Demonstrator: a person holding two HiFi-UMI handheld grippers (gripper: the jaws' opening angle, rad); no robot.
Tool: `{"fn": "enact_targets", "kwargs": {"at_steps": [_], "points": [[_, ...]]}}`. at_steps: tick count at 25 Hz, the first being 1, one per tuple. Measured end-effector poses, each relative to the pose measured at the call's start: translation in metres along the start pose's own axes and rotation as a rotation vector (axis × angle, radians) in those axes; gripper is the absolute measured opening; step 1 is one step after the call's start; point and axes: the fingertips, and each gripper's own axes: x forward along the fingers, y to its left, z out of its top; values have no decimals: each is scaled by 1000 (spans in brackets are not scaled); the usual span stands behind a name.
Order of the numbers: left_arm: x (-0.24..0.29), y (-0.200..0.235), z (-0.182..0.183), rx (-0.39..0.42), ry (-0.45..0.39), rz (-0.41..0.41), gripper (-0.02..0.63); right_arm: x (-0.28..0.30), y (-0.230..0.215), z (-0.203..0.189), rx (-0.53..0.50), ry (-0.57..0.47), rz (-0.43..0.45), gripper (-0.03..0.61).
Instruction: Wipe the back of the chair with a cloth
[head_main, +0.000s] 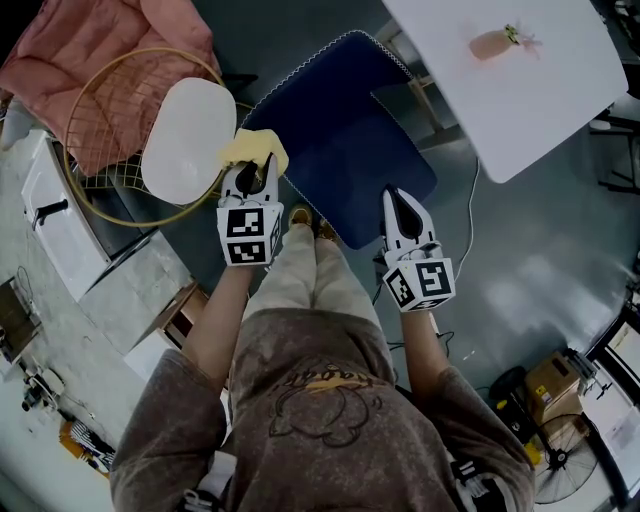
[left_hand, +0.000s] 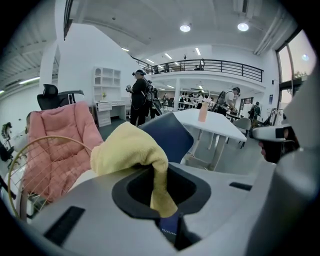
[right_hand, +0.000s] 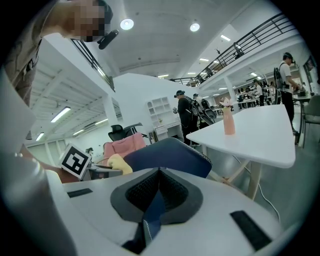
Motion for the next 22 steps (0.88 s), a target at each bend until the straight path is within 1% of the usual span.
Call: {"fn": "enact_targets", "kwargs": {"at_steps": [11,16,20,22], "points": [[35,-8,13,5,16,-3,52,-7,-4,-4,12,9,-16,26],[49,-17,19,27,12,-30,52,-12,-10,-3,15,6,-34,26],[62,-27,25,65,15,-57,52,-14,-14,-6,19,11,-41,26],[70,-33,31,72,10,-73,52,-14,-15,-6,21,14,-43,26]]}}
